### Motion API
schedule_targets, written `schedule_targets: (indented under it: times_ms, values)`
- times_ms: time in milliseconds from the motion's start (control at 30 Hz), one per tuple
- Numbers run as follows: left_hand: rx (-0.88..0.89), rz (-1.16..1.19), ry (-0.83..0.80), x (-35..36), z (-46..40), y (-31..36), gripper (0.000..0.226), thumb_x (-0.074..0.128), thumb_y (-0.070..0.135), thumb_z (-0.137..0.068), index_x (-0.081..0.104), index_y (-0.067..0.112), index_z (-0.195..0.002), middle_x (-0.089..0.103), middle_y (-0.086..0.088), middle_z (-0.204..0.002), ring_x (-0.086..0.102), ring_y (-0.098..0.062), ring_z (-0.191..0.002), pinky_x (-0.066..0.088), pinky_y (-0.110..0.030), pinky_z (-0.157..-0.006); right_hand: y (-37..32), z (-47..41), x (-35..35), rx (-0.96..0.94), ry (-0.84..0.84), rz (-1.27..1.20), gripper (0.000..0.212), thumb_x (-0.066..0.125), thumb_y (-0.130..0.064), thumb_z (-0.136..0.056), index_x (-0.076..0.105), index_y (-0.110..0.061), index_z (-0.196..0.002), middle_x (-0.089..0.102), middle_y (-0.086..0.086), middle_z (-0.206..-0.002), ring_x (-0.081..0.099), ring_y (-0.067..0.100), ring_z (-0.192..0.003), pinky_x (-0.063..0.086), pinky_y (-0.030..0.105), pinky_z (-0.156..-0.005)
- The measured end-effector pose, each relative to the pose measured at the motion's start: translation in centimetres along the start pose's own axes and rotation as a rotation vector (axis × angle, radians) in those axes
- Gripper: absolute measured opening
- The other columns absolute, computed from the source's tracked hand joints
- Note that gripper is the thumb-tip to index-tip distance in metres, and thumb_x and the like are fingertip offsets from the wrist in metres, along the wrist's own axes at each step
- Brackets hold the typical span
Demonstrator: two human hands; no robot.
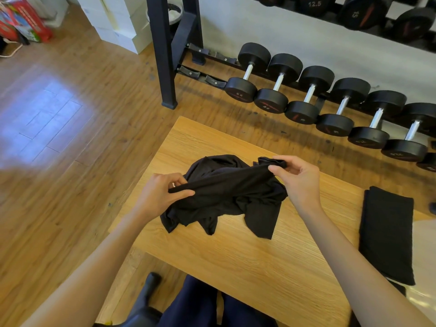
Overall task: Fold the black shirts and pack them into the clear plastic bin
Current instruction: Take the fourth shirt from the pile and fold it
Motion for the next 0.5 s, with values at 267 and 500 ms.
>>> schedule_targets:
  times_ms: [267, 500]
  values:
    - [-0.134, 0.360, 0.112, -1.3, 0.7, -1.6, 0.009, 0.071, 0.021, -0.085, 0.075, 0.019, -0.093, 0.075, 0.006, -0.089, 0.068, -0.008, -0.087, 0.052, -0.015, -0.077, 0.9, 0.0, -0.5, 0.021, 0.034, -0.001, 0.020, 0.076, -0.010, -0.079, 0.073, -0.026, -0.090, 0.072, -0.006, -0.091, 0.065, 0.001, -0.084, 0.052, 0.012, -0.073]
    - [-0.084, 0.419, 0.195, -3.7, -1.7, 2.4, 0.013, 0.068, 0.023, -0.088, 0.076, 0.022, -0.099, 0.074, 0.012, -0.082, 0.064, -0.007, -0.073, 0.049, -0.018, -0.074, -0.1, -0.5, -3.3, 0.017, 0.097, -0.041, 0.018, 0.075, -0.007, -0.080, 0.073, -0.021, -0.091, 0.071, -0.007, -0.086, 0.066, -0.003, -0.078, 0.050, 0.010, -0.069]
Point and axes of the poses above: each hand's wrist, its own z-axis away from the middle knuckle, its own x-axis out of the palm, y = z × x, the point moved 5 cm from there along -z, towards the middle knuckle
